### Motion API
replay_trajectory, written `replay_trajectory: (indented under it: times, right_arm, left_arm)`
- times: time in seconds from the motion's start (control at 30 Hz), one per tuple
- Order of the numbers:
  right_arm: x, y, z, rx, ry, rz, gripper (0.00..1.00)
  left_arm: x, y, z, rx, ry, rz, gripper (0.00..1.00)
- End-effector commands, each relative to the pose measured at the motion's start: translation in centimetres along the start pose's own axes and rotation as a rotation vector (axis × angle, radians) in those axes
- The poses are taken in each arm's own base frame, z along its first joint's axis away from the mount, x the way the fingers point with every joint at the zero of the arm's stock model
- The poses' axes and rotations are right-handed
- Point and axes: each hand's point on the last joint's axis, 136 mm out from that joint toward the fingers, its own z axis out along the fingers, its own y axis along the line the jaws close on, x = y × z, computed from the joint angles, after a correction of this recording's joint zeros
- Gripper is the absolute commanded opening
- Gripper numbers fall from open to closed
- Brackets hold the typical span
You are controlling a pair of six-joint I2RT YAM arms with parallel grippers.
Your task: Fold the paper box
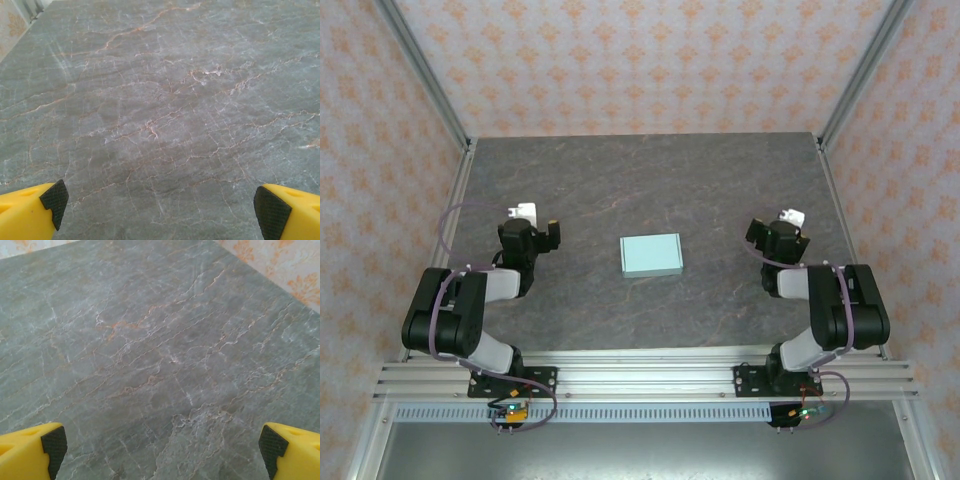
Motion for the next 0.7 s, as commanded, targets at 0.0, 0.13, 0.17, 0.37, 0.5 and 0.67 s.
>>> replay_trajectory:
  times: [0.0, 0.13, 0.17, 0.37, 0.5, 0.67]
  right_arm:
    - [-1.8, 1.0, -0.2, -0.051, -0.069, 0.004, 0.99]
    - [-1.7, 1.1, -0.2, -0.063, -0.068, 0.001, 0.99]
    - [-1.8, 1.1, -0.2, -0.056, -0.07, 0.003, 0.99]
    - [-1.8, 1.1, -0.3, -0.057, -0.071, -0.001, 0.99]
    - [-1.8, 1.5, -0.3, -0.066, -0.066, -0.019, 0.99]
    - [-1.7, 2.8, -0.1, -0.127, -0.039, -0.057, 0.99]
  left_arm:
    - [-1.4, 0.0, -0.1, 0.002, -0.056, -0.023, 1.0]
    - [-1.4, 0.1, -0.1, 0.001, -0.057, -0.023, 1.0]
    - [-1.4, 0.0, -0.1, 0.002, -0.057, -0.022, 1.0]
    - [-1.4, 0.1, -0.1, 0.002, -0.059, -0.022, 1.0]
    - [-1.4, 0.1, -0.1, 0.002, -0.058, -0.022, 1.0]
    - [-1.4, 0.1, -0.1, 0.002, -0.058, -0.022, 1.0]
